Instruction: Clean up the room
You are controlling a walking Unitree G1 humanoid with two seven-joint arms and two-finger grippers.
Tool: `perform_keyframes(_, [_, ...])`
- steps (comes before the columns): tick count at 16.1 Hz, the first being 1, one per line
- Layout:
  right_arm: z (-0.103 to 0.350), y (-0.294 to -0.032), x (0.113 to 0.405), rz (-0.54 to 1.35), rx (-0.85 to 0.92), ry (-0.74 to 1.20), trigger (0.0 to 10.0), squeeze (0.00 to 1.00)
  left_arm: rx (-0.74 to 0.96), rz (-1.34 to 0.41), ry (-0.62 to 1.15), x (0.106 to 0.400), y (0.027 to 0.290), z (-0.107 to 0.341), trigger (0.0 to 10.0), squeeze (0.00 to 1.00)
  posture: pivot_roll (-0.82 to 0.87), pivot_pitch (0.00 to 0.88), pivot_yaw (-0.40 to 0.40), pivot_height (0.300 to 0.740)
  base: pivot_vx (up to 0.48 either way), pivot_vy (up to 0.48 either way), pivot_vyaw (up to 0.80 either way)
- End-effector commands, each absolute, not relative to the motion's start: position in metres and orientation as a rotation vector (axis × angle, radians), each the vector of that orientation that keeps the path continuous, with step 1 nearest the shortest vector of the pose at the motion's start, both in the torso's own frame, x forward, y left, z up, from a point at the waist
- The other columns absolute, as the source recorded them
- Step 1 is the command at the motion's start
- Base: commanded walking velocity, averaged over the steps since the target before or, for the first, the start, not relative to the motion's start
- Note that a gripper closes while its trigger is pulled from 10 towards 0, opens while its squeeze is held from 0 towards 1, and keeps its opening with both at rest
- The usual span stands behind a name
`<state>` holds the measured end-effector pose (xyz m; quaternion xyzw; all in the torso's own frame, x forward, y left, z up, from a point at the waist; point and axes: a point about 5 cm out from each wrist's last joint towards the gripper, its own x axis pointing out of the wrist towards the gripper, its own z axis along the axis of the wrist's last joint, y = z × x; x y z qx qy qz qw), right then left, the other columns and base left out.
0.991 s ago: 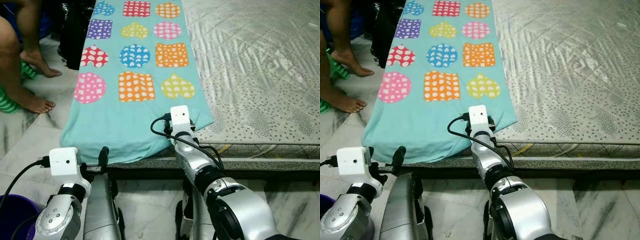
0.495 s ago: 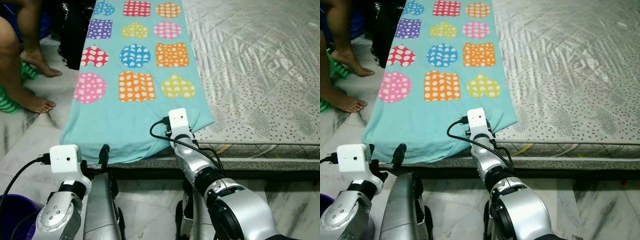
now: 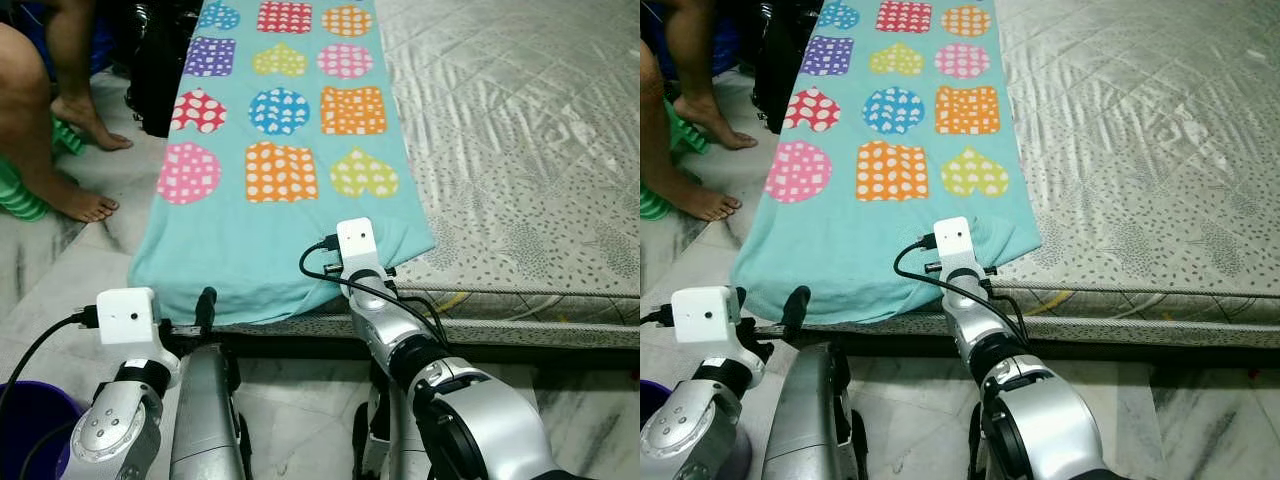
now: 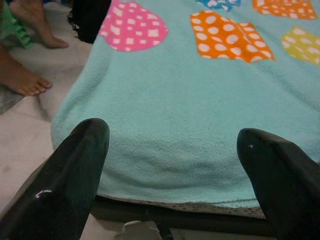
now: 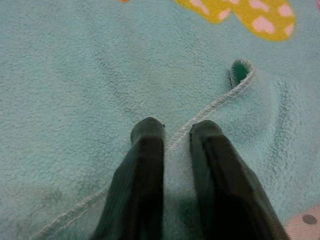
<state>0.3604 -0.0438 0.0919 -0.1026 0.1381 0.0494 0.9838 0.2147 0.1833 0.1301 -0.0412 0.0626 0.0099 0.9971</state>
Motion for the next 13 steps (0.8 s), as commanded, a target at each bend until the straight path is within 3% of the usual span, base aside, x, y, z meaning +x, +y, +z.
perform_keyframes(1, [0.076,-0.028,0.346,0.142,-0.18,0.335,0.0,0.0,-0.076,0.032,0.161,0.212,0.186,0.124,10.0,0.0,0.15,0.242,-0.014,0.531,0.0,0.0,0.0])
perform_keyframes(13, [0.084,-0.056,0.358,0.096,-0.102,0.294,0.0,0.0,-0.077,0.038,0.156,0.216,0.187,0.124,10.0,0.0,0.14,0.242,-0.014,0.531,0.0,0.0,0.0])
